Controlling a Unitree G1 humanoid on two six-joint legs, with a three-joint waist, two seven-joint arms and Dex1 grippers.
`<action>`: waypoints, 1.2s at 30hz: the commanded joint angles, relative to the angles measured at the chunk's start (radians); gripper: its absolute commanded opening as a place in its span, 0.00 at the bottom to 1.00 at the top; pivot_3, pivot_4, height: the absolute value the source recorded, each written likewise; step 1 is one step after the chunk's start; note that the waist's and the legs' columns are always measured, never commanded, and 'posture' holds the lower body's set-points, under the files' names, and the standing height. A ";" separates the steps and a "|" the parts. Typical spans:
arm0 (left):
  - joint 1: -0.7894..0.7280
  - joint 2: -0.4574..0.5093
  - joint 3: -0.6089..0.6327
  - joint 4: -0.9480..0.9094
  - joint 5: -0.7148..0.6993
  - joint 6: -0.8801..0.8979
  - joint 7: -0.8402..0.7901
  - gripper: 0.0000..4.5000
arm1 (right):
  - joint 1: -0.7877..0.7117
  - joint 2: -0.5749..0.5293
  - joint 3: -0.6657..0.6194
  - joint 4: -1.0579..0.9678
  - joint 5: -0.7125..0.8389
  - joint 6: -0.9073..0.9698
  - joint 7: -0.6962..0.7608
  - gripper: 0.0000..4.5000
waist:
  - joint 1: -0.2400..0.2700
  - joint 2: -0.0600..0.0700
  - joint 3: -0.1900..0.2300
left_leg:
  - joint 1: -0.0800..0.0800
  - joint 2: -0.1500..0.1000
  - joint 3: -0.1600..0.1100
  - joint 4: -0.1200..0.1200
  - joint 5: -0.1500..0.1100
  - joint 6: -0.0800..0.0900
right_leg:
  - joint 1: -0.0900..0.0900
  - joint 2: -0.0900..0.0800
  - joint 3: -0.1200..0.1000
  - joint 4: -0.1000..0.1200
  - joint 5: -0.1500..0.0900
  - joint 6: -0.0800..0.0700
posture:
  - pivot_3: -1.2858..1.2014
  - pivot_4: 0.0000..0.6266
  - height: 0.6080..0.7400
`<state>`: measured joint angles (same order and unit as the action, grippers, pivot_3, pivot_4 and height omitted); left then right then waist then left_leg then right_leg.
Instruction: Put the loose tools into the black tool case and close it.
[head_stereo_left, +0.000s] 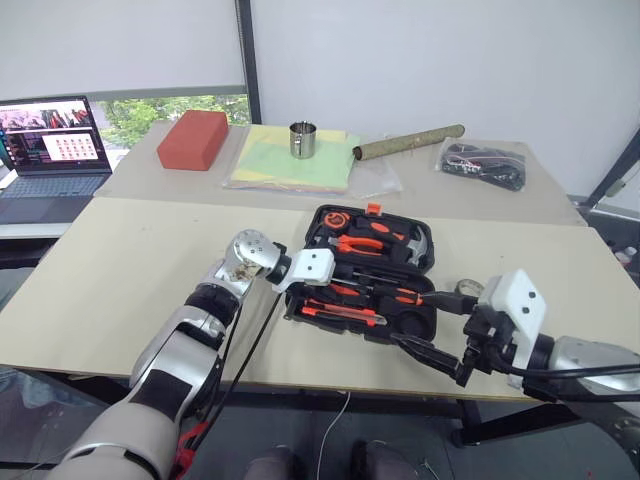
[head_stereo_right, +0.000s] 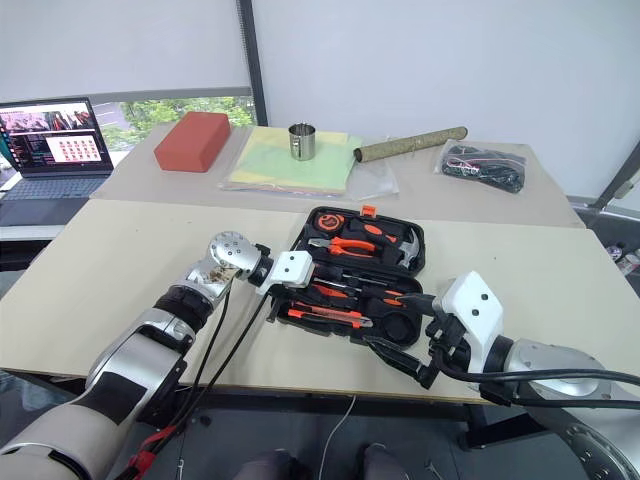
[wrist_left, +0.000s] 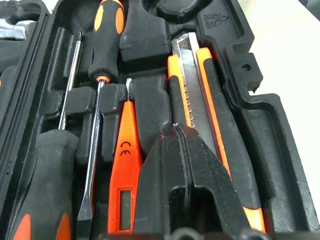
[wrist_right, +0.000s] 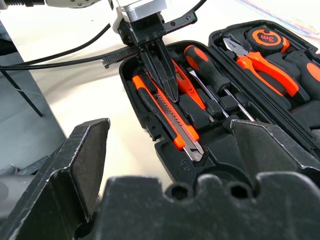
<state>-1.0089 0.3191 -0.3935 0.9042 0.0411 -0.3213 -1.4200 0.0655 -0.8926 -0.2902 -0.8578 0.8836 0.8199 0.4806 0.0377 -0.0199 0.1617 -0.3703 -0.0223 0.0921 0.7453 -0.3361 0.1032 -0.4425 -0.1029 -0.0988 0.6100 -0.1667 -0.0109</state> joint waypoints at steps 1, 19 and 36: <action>0.022 0.010 0.049 -0.043 -0.051 0.100 -0.044 0.06 | 0.003 -0.035 -0.048 0.059 -0.045 0.023 -0.008 1.00 | 0.000 0.000 0.000 | 0.000 0.000 0.000 0.000 0.000 0.000 | 0.000 -0.001 0.000 0.000 0.000 0.000 | 0.52 0.24 1.00; 0.119 0.214 0.197 -0.674 -0.421 0.709 -0.161 0.99 | -0.473 -0.153 0.388 0.758 -0.492 -0.004 0.183 1.00 | -0.030 0.002 0.001 | -0.010 -0.002 0.002 -0.002 0.002 -0.004 | -0.012 0.007 0.000 0.001 0.000 0.001 | 0.52 0.24 1.00; 0.195 0.256 0.205 -0.766 -0.409 0.711 -0.101 1.00 | -0.599 -0.024 0.418 0.984 -0.635 -0.092 0.305 0.10 | -0.033 0.004 0.002 | -0.006 -0.002 0.004 -0.008 0.006 -0.010 | -0.011 0.007 -0.003 0.001 0.000 0.000 | 0.52 0.24 1.00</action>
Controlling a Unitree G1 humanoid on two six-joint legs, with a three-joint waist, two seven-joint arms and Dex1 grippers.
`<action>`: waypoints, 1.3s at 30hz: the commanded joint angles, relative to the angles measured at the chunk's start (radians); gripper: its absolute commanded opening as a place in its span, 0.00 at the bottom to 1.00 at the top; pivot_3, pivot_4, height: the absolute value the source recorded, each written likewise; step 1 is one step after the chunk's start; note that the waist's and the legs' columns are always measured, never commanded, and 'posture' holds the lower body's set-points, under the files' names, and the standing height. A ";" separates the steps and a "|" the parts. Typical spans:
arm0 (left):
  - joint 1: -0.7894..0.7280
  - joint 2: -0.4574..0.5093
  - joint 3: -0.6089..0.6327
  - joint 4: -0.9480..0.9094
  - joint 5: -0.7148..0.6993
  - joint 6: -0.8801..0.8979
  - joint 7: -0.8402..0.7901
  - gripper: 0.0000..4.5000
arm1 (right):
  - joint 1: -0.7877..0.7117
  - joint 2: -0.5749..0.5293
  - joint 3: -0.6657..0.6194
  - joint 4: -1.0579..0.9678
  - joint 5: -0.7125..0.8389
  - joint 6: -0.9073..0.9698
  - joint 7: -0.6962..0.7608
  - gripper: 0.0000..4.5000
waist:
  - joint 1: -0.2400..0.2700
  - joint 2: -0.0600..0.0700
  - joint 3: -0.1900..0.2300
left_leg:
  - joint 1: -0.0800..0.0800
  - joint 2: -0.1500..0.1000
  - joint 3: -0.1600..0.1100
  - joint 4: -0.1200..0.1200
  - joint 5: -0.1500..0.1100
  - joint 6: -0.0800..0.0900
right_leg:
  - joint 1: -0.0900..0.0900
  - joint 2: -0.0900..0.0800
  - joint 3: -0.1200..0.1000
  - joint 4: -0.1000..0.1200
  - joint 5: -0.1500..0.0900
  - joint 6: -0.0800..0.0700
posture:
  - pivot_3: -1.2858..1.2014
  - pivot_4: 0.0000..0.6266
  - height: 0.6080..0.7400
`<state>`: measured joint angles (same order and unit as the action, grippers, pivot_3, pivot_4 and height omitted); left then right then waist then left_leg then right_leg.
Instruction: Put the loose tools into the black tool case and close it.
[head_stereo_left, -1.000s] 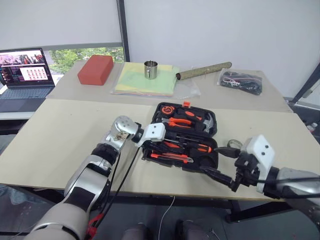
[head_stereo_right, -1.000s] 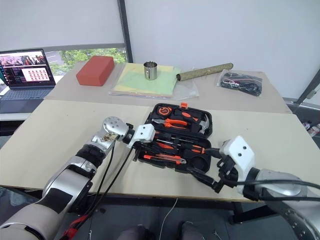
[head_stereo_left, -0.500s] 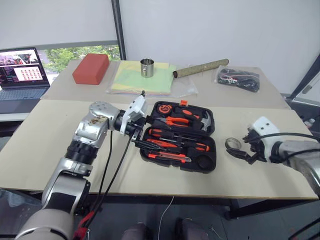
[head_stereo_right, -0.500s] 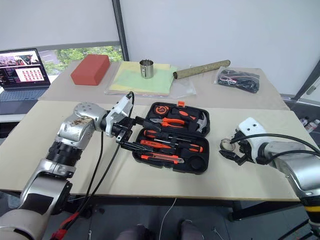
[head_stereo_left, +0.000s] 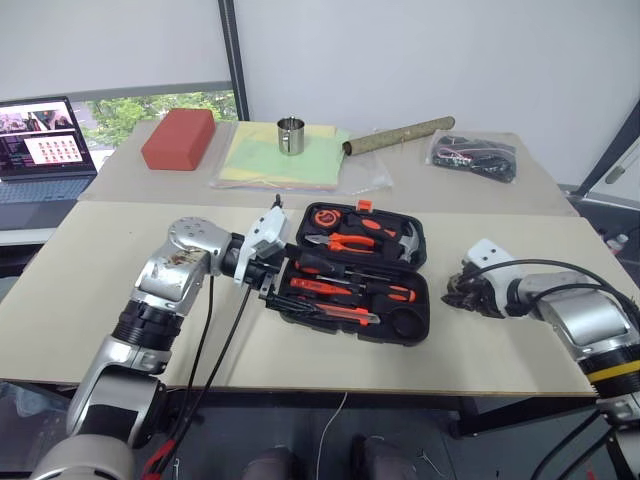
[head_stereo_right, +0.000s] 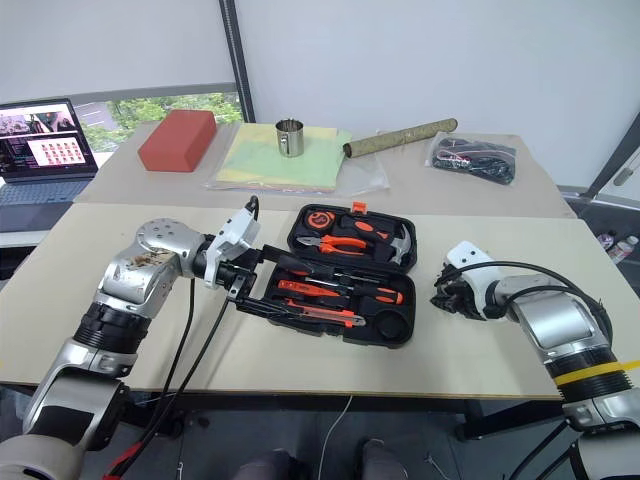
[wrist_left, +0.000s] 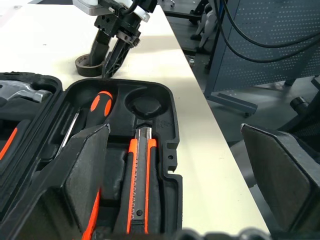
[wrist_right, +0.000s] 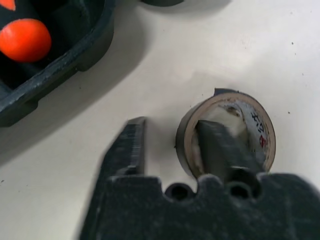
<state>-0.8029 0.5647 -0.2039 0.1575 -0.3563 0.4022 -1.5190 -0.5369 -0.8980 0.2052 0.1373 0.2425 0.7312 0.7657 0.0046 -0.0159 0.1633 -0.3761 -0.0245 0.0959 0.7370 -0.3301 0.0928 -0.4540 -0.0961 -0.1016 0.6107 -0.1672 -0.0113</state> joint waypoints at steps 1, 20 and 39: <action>-0.015 0.010 0.014 -0.015 -0.010 -0.015 -0.003 1.00 | 0.014 -0.028 -0.105 -0.039 0.030 0.004 0.039 0.01 | 0.001 0.001 0.000 | 0.000 0.000 0.000 0.000 0.000 0.000 | 0.000 0.000 0.000 0.000 0.000 0.000 | 0.52 0.24 1.00; -0.030 0.007 -0.016 0.028 0.028 -0.091 -0.026 1.00 | 0.190 0.019 -0.127 -0.667 0.283 0.338 -0.029 0.17 | 0.007 0.004 0.002 | 0.001 0.000 0.000 -0.001 0.000 -0.001 | 0.000 -0.001 0.003 0.001 -0.001 -0.002 | 0.52 0.24 1.00; -0.097 0.024 0.042 0.527 0.234 -0.330 0.237 0.50 | 0.208 -0.043 -0.418 -0.497 0.291 0.285 -0.042 0.27 | 0.007 0.004 0.002 | 0.002 0.000 0.000 -0.003 0.000 -0.001 | 0.000 0.001 0.000 0.001 -0.001 -0.002 | 0.52 0.24 1.00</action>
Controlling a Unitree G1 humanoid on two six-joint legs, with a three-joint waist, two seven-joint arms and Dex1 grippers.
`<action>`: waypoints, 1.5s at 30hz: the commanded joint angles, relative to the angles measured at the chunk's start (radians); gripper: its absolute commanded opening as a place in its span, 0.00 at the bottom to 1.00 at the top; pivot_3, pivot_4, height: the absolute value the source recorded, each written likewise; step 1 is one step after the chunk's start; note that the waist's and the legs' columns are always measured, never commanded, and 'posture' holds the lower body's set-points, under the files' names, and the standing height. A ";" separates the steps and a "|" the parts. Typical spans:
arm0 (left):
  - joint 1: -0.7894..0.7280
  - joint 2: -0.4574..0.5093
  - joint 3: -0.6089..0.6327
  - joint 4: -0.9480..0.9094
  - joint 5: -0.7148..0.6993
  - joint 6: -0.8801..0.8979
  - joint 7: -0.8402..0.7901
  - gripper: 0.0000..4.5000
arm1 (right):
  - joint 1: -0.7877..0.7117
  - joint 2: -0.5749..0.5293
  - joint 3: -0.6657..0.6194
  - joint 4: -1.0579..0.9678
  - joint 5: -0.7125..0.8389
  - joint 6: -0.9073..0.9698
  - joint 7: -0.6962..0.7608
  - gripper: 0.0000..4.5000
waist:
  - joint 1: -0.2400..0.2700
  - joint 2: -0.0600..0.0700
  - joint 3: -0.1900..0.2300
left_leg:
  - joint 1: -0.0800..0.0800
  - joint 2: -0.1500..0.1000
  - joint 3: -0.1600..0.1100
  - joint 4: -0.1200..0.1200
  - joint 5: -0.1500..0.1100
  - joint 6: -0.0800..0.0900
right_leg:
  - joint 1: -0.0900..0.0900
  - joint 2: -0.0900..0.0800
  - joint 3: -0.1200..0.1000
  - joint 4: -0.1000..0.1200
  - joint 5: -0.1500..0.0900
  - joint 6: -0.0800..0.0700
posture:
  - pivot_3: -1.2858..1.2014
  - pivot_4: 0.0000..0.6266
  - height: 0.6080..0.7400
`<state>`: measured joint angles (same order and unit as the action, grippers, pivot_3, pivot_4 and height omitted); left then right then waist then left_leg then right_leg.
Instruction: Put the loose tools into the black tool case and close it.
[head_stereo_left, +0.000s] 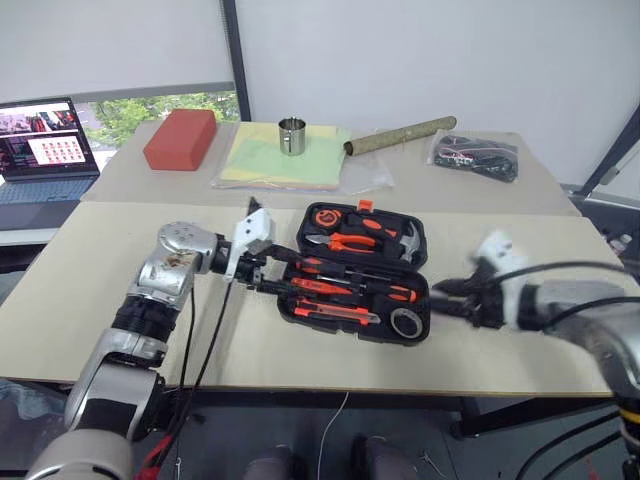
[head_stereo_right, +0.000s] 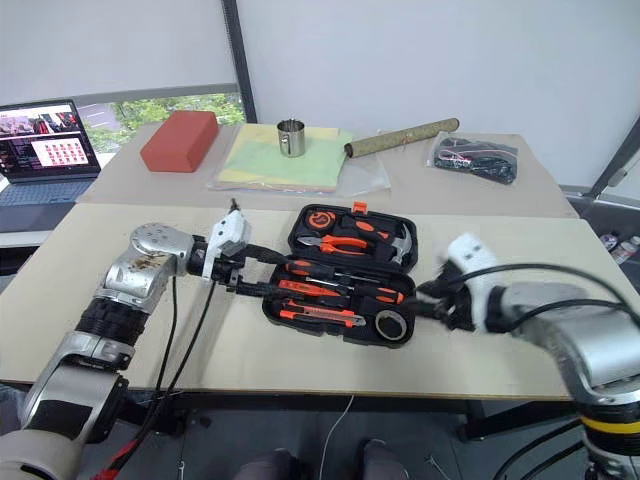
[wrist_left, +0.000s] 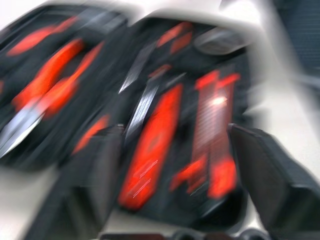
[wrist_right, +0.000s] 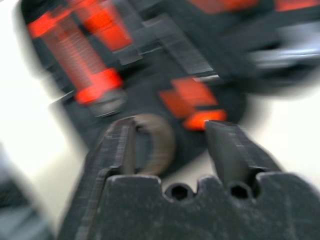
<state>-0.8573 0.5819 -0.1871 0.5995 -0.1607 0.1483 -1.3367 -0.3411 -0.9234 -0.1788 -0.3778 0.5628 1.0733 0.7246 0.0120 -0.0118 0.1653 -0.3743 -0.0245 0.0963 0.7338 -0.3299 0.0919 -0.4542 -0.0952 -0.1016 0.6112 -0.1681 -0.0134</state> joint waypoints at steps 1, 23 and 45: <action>-0.048 0.003 0.019 0.128 0.061 -0.110 0.074 0.41 | 0.022 -0.019 -0.029 0.046 -0.053 -0.091 -0.007 0.19 | -0.001 0.000 0.000 | 0.000 0.000 0.000 -0.001 0.000 0.000 | 0.000 0.000 0.000 0.000 0.000 0.000 | 0.52 0.24 1.00; 0.112 -0.047 -0.029 -0.179 0.014 0.073 -0.168 0.01 | 0.133 0.023 0.191 0.078 -0.224 -0.472 0.217 0.00 | -0.008 0.000 0.000 | -0.001 0.002 0.005 -0.004 0.000 0.000 | -0.001 0.002 -0.002 0.000 -0.001 0.000 | 0.52 0.24 1.00; -0.170 -0.044 0.169 0.161 -0.051 0.671 0.143 0.82 | -0.064 0.067 -0.012 0.166 -0.095 -0.044 0.033 0.80 | -0.004 -0.001 0.001 | 0.004 0.003 0.005 -0.002 0.003 -0.003 | 0.001 0.000 0.004 0.001 -0.002 0.000 | 0.52 0.24 1.00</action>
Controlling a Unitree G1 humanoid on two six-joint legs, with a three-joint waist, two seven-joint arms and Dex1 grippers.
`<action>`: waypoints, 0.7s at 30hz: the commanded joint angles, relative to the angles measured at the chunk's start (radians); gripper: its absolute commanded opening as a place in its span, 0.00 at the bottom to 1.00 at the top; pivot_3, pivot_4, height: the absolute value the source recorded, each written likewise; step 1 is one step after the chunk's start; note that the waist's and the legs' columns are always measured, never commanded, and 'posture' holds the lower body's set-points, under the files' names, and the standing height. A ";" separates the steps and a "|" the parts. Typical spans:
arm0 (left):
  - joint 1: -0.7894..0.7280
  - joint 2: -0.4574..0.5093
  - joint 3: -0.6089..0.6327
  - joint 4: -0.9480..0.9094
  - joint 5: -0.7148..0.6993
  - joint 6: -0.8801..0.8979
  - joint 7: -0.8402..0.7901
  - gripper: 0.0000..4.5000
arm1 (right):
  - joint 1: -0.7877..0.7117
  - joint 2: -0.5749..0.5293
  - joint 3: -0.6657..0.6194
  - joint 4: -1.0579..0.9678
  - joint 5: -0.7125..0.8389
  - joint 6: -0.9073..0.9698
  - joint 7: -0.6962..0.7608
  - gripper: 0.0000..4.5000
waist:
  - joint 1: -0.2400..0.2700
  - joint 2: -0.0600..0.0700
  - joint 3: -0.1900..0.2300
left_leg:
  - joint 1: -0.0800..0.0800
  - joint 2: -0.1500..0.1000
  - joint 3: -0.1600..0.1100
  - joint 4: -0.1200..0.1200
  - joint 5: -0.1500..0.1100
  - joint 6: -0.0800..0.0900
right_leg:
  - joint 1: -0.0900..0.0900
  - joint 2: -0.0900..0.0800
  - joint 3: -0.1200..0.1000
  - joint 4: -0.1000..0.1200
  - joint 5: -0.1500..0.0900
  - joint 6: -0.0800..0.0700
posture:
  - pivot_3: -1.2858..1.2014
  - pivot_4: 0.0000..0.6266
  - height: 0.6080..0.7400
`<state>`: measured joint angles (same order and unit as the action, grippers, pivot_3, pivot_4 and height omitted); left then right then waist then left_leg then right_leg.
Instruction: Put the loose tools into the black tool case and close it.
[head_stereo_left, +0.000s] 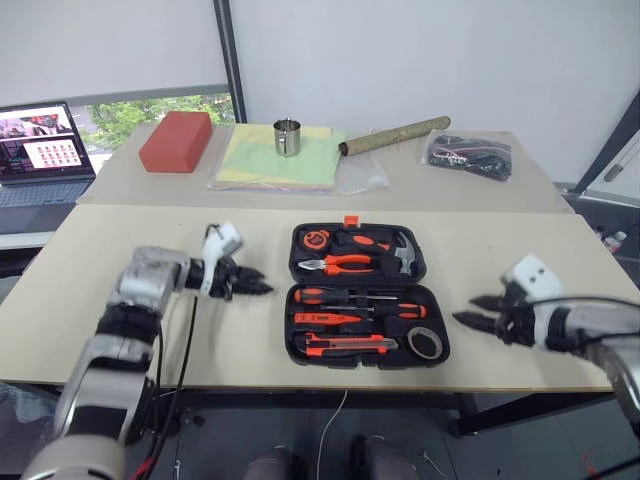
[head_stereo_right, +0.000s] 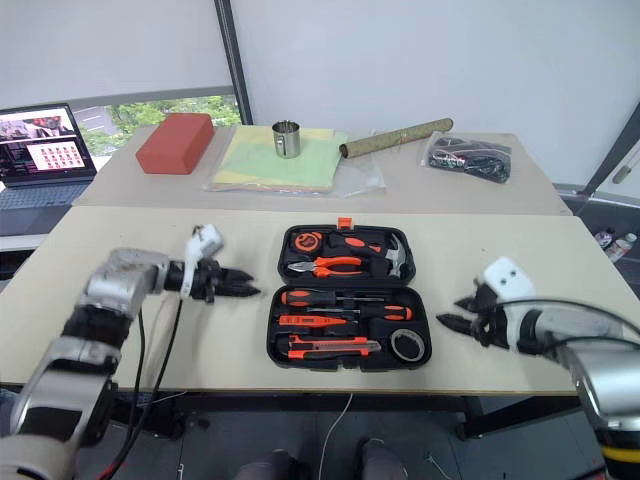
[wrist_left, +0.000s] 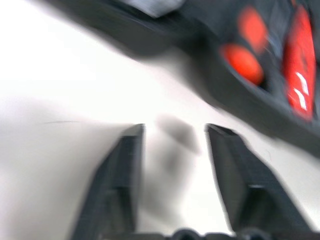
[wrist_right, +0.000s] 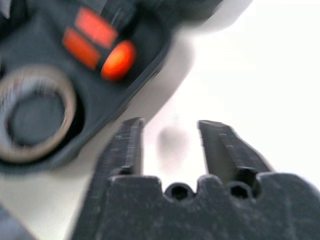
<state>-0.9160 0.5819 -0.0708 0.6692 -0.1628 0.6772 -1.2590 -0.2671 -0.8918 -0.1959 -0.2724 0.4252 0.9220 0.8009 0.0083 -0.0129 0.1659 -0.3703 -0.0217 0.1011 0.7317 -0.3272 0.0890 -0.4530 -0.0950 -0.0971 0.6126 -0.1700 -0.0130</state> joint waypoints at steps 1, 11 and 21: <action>-0.146 -0.066 0.062 0.129 -0.047 0.161 0.098 0.91 | -0.195 0.057 0.027 0.101 0.038 0.129 -0.059 0.88 | 0.000 0.000 0.000 | 0.000 0.000 0.000 0.000 0.000 0.000 | 0.000 0.000 0.000 0.000 0.001 -0.001 | 0.52 0.24 1.00; -0.261 -0.200 0.076 0.352 -0.010 0.117 0.277 0.94 | -0.547 0.278 0.107 0.549 -0.057 0.166 -0.243 1.00 | -0.009 0.000 0.000 | -0.007 -0.003 0.001 -0.004 0.000 0.000 | -0.005 0.002 -0.008 0.003 0.002 -0.003 | 0.52 0.24 1.00; -0.269 -0.225 0.123 0.419 -0.022 0.122 0.332 0.19 | -0.626 0.349 0.107 0.733 -0.091 0.102 -0.269 0.33 | -0.020 0.001 -0.001 | -0.003 -0.004 0.001 -0.005 0.002 -0.003 | -0.001 0.000 -0.009 0.004 0.001 -0.003 | 0.52 0.24 1.00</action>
<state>-1.1773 0.3718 0.0544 1.0755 -0.1821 0.7918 -0.9312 -0.8790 -0.5426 -0.0737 0.4643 0.3357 1.0362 0.5294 -0.0115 -0.0117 0.1650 -0.3725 -0.0255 0.1018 0.7267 -0.3252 0.0855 -0.4535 -0.0959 -0.1068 0.6165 -0.1685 -0.0156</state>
